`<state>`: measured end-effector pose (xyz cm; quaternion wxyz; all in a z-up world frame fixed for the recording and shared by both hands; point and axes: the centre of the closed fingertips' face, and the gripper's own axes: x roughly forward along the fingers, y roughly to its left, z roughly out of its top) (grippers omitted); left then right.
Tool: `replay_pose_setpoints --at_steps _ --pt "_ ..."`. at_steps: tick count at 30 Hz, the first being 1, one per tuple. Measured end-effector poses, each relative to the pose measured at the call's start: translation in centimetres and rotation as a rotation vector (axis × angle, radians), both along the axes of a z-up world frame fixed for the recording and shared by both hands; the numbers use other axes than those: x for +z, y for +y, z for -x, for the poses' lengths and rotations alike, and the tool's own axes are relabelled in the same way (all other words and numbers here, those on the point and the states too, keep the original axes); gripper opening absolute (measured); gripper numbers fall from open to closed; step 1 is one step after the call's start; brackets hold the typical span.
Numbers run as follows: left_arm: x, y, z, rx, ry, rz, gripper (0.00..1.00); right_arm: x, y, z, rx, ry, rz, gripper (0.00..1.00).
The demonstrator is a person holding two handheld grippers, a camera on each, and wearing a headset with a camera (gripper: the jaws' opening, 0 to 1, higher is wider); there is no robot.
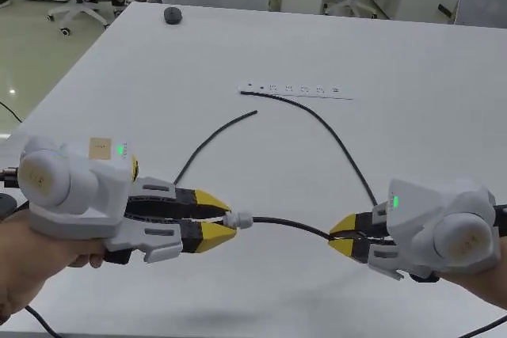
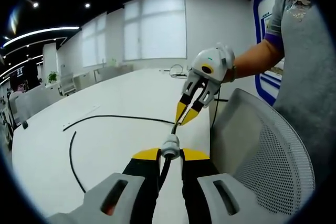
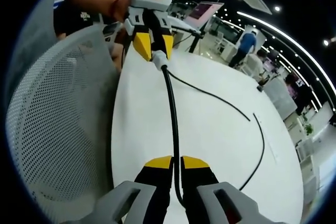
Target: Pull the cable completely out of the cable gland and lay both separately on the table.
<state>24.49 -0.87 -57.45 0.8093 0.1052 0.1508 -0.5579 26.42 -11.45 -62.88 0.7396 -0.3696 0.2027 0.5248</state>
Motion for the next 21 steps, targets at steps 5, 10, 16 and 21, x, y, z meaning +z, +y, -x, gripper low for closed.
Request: replay_pose_setpoints --at_steps 5,10,16,21 --pt "-0.1 -0.3 0.2 0.000 0.002 -0.004 0.15 1.2 1.1 0.3 -0.008 0.012 -0.067 0.09" --pt "0.0 -0.6 0.3 0.002 0.004 -0.005 0.15 2.8 3.3 1.8 0.028 0.026 -0.125 0.18" --pt "0.0 -0.7 0.4 -0.001 0.004 -0.008 0.15 5.4 5.9 2.7 0.083 -0.014 -0.174 0.18" --pt "0.2 -0.7 0.5 -0.004 0.001 -0.008 0.15 6.8 7.1 2.7 0.117 -0.044 -0.180 0.16"
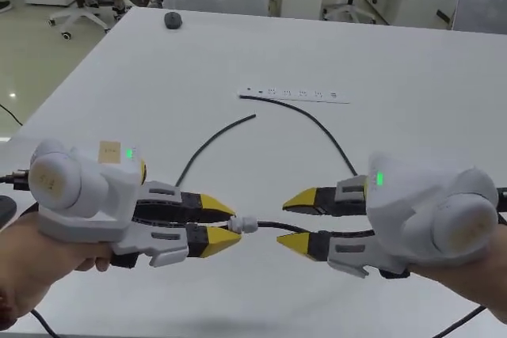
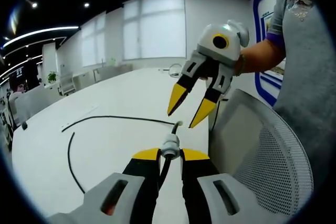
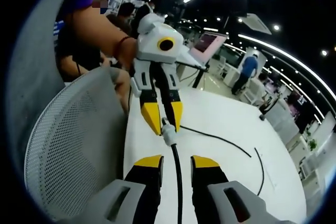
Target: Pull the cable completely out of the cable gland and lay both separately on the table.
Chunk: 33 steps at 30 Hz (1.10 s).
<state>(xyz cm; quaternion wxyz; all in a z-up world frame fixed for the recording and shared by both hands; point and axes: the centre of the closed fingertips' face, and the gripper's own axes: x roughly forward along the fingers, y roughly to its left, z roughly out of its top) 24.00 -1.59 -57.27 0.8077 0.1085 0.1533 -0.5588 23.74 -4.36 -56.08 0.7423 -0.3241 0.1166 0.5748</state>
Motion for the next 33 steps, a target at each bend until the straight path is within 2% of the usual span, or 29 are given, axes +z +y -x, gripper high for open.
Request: replay_pose_setpoints --at_steps 3,12,24,33 --pt "0.1 -0.1 0.1 -0.004 -0.001 0.002 0.15 0.0 0.3 -0.1 0.008 -0.010 0.011 0.14" --pt "0.1 -0.3 0.4 -0.016 0.000 0.003 0.15 -1.4 1.0 0.2 0.051 -0.023 0.078 0.11" --pt "0.0 -0.1 0.3 -0.016 0.002 0.002 0.15 -1.6 1.3 0.1 0.076 -0.042 0.103 0.01" --pt "-0.1 0.1 0.4 -0.022 -0.002 0.004 0.15 -1.7 1.3 0.4 0.110 -0.060 0.117 0.00"
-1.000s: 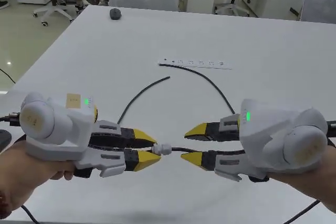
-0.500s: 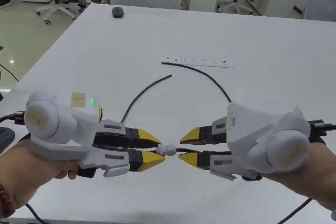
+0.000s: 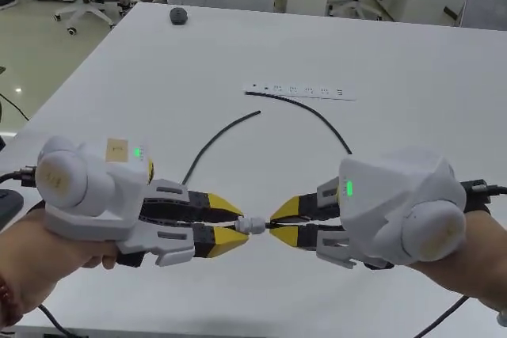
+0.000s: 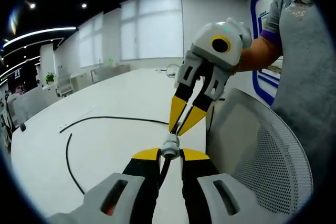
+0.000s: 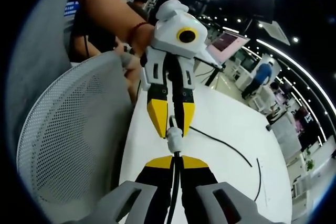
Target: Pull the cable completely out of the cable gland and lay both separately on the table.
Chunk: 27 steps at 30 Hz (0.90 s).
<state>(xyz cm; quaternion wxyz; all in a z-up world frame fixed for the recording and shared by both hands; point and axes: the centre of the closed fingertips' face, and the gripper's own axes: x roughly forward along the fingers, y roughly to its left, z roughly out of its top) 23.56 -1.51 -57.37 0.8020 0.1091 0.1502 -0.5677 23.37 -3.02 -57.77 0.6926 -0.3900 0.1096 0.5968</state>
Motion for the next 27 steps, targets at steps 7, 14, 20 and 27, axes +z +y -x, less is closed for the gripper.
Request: replay_pose_setpoints --at_steps 7,14,20,27 --pt "0.0 0.3 -0.1 0.004 -0.005 -0.006 0.15 -0.1 -0.7 -0.4 -0.013 0.004 0.002 0.00" --pt "-0.3 1.2 0.0 0.014 -0.006 -0.027 0.15 -1.2 -2.6 -0.8 -0.045 0.011 0.036 0.00" --pt "-0.7 1.7 0.1 0.019 0.001 -0.032 0.15 -2.1 -3.7 -0.9 -0.070 0.024 0.051 0.00" --pt "-0.9 2.1 -0.1 0.028 0.000 -0.036 0.15 -2.8 -5.1 -1.9 -0.107 0.028 0.072 0.00"
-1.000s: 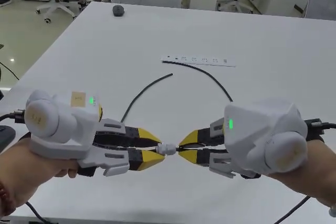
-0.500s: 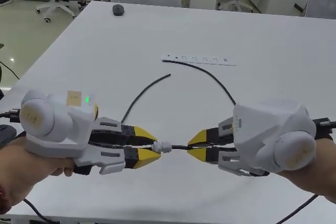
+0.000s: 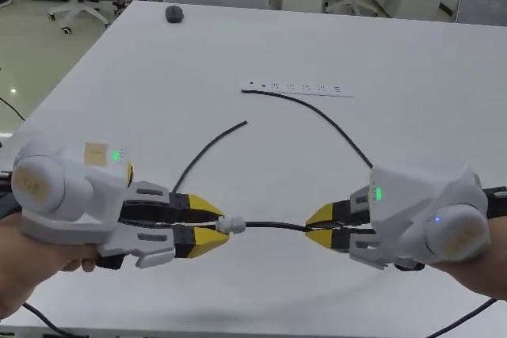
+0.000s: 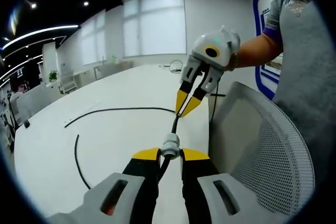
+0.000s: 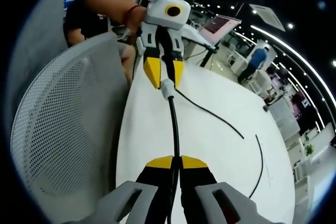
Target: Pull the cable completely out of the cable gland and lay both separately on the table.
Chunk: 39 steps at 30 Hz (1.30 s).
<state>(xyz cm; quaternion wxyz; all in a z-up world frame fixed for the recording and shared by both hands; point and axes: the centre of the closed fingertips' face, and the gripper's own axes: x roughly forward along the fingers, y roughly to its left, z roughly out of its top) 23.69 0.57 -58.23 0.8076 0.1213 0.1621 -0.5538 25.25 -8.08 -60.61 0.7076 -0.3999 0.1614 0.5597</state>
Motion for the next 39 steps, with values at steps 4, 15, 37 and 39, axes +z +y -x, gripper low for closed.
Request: replay_pose_setpoints --at_steps 4,15,37,39 --pt "0.1 0.2 -0.1 0.005 -0.001 -0.001 0.15 -0.5 -0.9 -0.6 -0.020 0.000 0.020 0.00" --pt "-0.1 0.5 -0.2 0.009 0.004 -0.003 0.15 -2.2 -2.3 -1.5 -0.069 0.030 0.049 0.00" --pt "-0.2 -0.2 -0.8 0.017 0.012 -0.005 0.15 0.6 0.7 -0.8 -0.064 0.062 -0.053 0.05" --pt "-0.1 -0.5 -0.8 0.012 0.011 -0.004 0.15 1.5 2.2 -0.2 -0.030 0.055 -0.070 0.04"
